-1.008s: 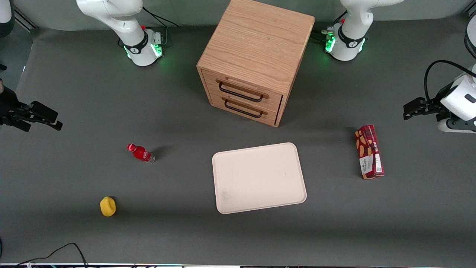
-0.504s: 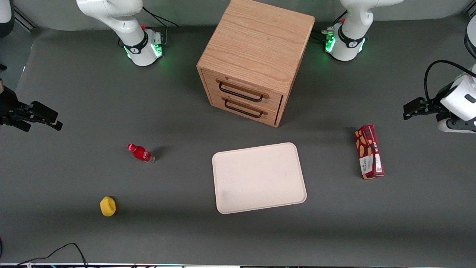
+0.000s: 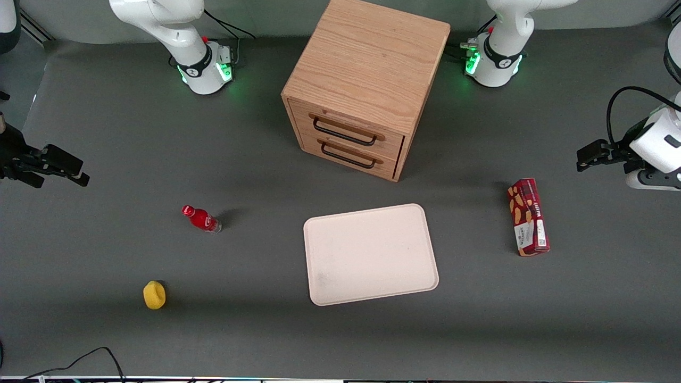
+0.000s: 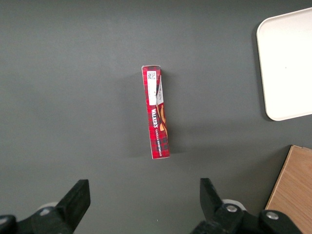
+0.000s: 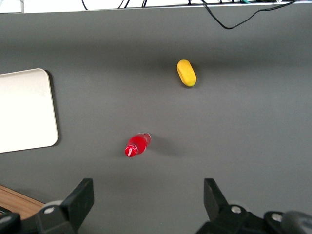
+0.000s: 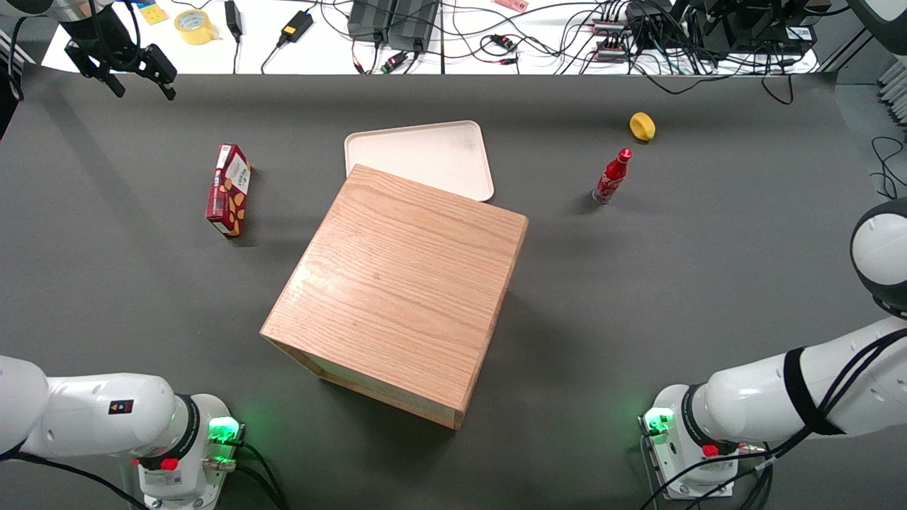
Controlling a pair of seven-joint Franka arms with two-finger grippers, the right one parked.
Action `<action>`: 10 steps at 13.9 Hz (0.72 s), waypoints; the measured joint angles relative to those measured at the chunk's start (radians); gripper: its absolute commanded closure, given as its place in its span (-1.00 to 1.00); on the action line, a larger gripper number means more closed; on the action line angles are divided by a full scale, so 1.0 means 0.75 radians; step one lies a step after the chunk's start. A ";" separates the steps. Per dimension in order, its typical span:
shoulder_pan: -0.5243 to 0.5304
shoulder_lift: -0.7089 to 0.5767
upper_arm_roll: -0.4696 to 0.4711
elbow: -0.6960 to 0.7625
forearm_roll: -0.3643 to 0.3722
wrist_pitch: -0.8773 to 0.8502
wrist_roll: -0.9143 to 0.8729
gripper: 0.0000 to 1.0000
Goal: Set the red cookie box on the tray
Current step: 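Lower the open left gripper onto the red cookie box and close it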
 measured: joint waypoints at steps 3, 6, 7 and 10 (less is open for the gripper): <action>0.000 0.026 0.000 -0.007 0.000 0.004 -0.001 -1.00; 0.001 0.101 0.002 -0.065 -0.001 0.126 -0.012 -1.00; 0.002 0.137 0.004 -0.099 -0.002 0.186 -0.015 -1.00; -0.004 0.322 0.000 -0.154 -0.004 0.399 -0.046 -1.00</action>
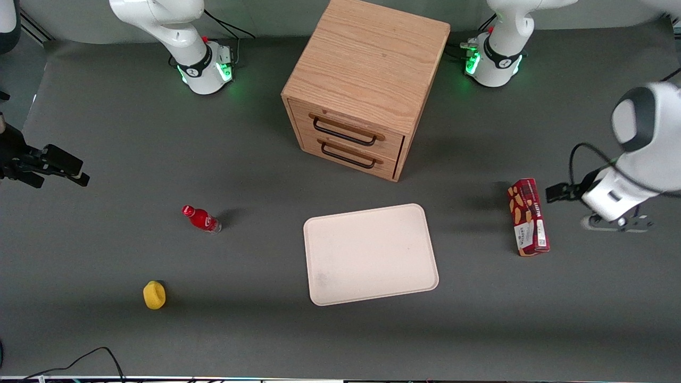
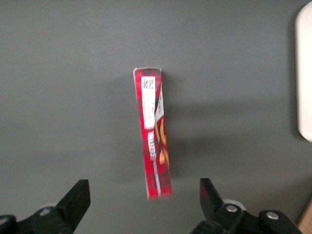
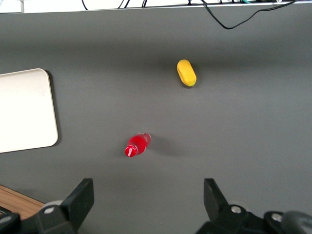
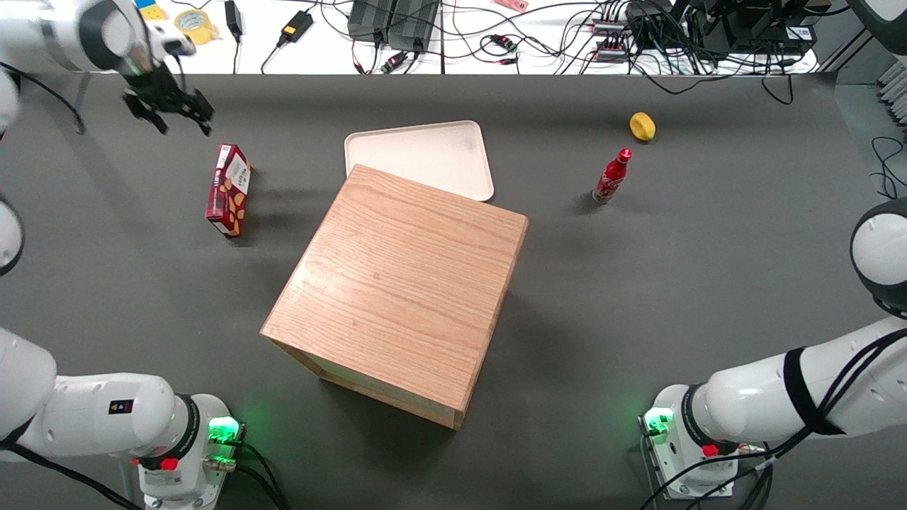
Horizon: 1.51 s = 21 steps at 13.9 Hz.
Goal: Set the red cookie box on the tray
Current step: 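Lower the open left gripper onto the red cookie box and close it, then carry the held box over the white tray and lower it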
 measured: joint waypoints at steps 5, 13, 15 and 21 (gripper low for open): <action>-0.028 0.264 -0.003 -0.051 0.006 0.430 -0.041 -0.53; -0.029 0.272 -0.002 -0.058 0.062 0.447 -0.043 1.00; -0.030 0.270 -0.003 -0.022 0.061 0.408 -0.058 1.00; -0.267 0.442 -0.014 0.694 0.053 -0.253 -0.451 1.00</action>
